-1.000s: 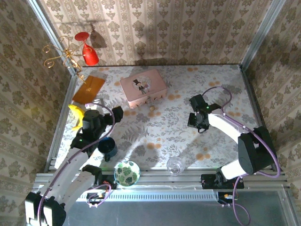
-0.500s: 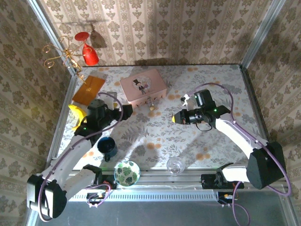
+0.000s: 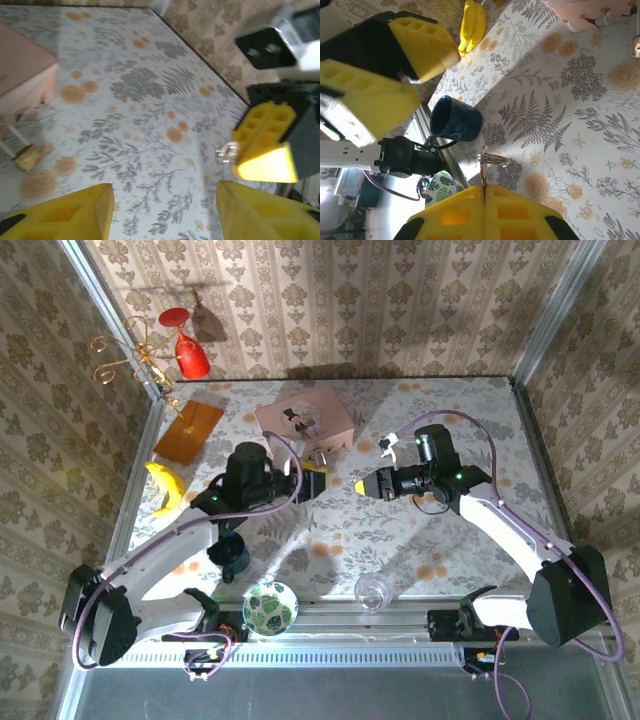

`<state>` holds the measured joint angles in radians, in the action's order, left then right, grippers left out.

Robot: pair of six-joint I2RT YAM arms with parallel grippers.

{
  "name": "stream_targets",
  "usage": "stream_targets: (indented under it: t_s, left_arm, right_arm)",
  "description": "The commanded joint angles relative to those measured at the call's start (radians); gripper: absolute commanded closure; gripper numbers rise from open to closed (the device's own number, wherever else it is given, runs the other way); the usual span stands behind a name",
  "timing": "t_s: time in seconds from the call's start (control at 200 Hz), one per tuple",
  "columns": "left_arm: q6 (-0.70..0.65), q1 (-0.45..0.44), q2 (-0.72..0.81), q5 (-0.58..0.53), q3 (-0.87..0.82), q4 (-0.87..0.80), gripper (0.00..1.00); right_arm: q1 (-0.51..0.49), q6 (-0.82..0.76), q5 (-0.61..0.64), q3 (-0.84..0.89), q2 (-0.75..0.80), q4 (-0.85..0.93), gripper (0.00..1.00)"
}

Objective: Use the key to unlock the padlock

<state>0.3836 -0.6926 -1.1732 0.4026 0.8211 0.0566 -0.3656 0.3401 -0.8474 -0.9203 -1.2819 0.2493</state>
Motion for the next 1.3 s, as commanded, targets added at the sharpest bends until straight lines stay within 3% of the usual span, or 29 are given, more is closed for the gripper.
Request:
stream_targets:
  t_s: [0.0,0.37,0.645,1.291]
  left_arm:
    - [-0.060,-0.039,-0.033,0.054,0.064,-0.007,0.45]
    - [-0.076,-0.047,-0.094,0.231,0.098,0.032,0.56]
    - [-0.072,0.003,-0.087,0.394,0.111,0.007,0.62]
    - [-0.138,0.053,-0.103,0.574,0.128,-0.048,0.67]
  right_arm:
    - [-0.013,0.000,-0.049,-0.005,-0.020,-0.027,1.00]
    - [-0.035,-0.025,-0.115,0.000,-0.017,-0.045,1.00]
    - [-0.050,-0.071,-0.220,0.006,-0.018,-0.084,1.00]
    - [-0.059,-0.117,-0.287,-0.023,-0.047,-0.069,1.00]
